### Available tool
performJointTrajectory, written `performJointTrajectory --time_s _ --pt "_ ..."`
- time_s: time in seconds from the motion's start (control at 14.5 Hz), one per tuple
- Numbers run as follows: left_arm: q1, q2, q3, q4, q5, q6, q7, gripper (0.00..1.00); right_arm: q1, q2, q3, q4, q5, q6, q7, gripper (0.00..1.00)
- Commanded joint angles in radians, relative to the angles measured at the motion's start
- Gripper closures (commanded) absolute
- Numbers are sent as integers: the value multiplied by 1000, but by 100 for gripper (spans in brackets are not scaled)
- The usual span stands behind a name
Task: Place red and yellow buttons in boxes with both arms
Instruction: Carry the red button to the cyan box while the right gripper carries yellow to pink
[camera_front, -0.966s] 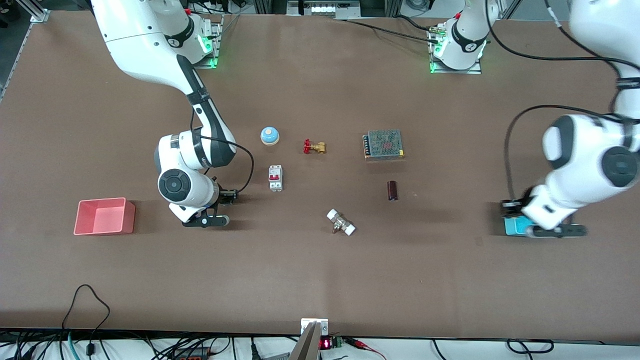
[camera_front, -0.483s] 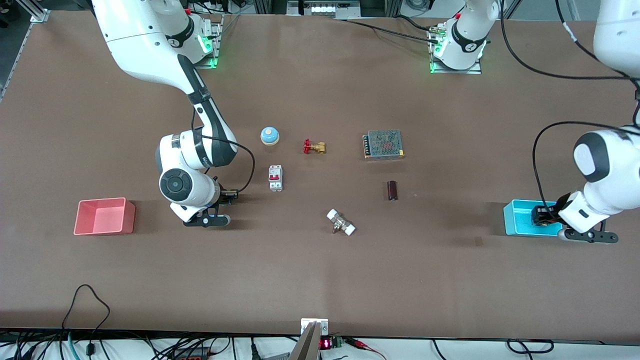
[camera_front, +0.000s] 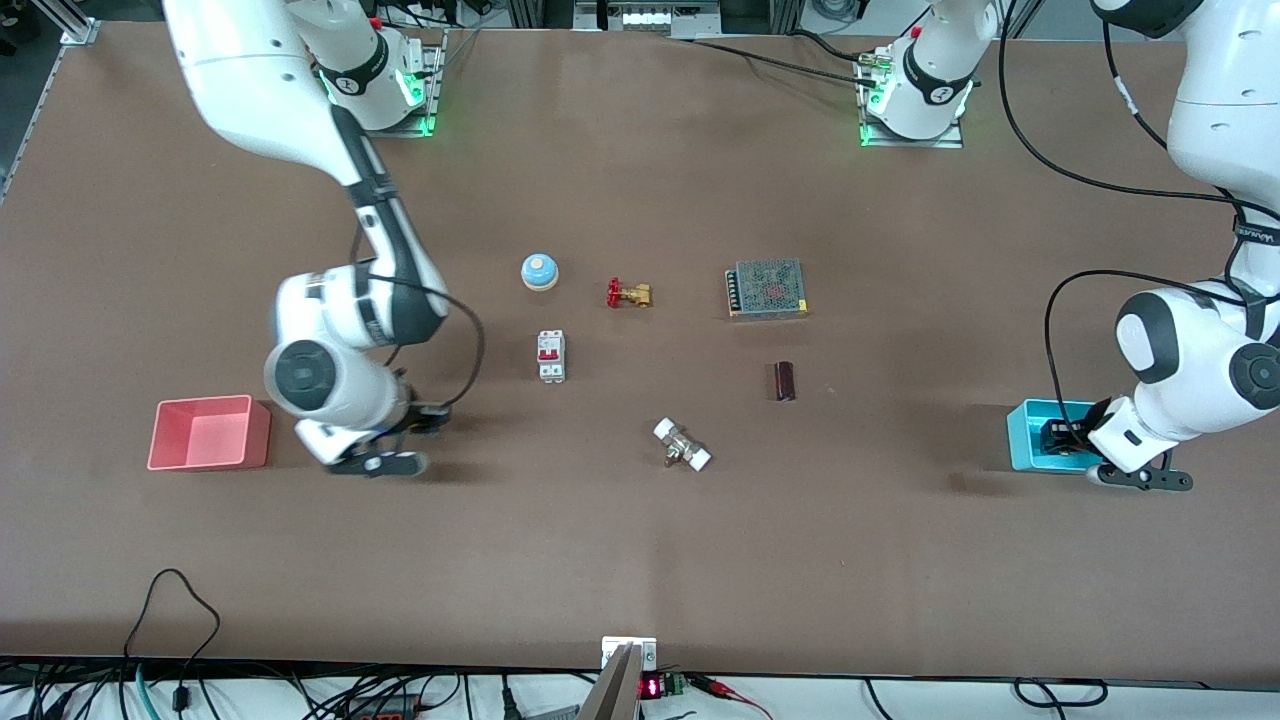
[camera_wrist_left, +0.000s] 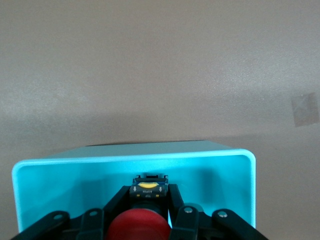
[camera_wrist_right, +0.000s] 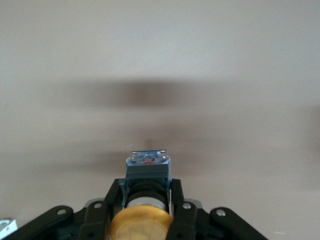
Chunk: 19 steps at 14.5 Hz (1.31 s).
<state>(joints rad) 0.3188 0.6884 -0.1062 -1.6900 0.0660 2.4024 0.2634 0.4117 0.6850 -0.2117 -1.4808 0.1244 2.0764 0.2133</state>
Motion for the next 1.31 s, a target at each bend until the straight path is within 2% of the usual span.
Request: performJointTrajectory --time_s 0.0,0.14,0.21,0.34,0.48,0.62,0.97,1.1,1.24 --pt "20 3 -13 4 28 12 19 99 -30 -10 -104 106 -2 -125 -21 72" --pt "20 3 -13 4 28 12 22 97 -31 -10 -193 113 -2 -163 -53 72" --pt "20 3 -13 4 28 12 26 87 -40 -8 -233 113 -2 -170 -139 72" --pt "20 3 -13 4 28 14 28 0 -103 -2 -258 113 11 -171 -271 72" --pt "20 2 -13 6 28 12 27 0 -203 13 -242 111 20 -156 -360 72" --pt "20 2 -13 7 28 12 27 0 -266 40 -219 113 70 -141 -440 72" --pt "19 -33 -13 19 28 -5 17 0 -283 97 -219 111 107 -93 -494 72" --pt "19 -72 -15 44 26 -81 17 0 -281 110 -206 113 109 -52 -489 72" --pt "19 -81 -18 142 20 -232 17 0 -281 120 -198 111 112 -32 -486 72"
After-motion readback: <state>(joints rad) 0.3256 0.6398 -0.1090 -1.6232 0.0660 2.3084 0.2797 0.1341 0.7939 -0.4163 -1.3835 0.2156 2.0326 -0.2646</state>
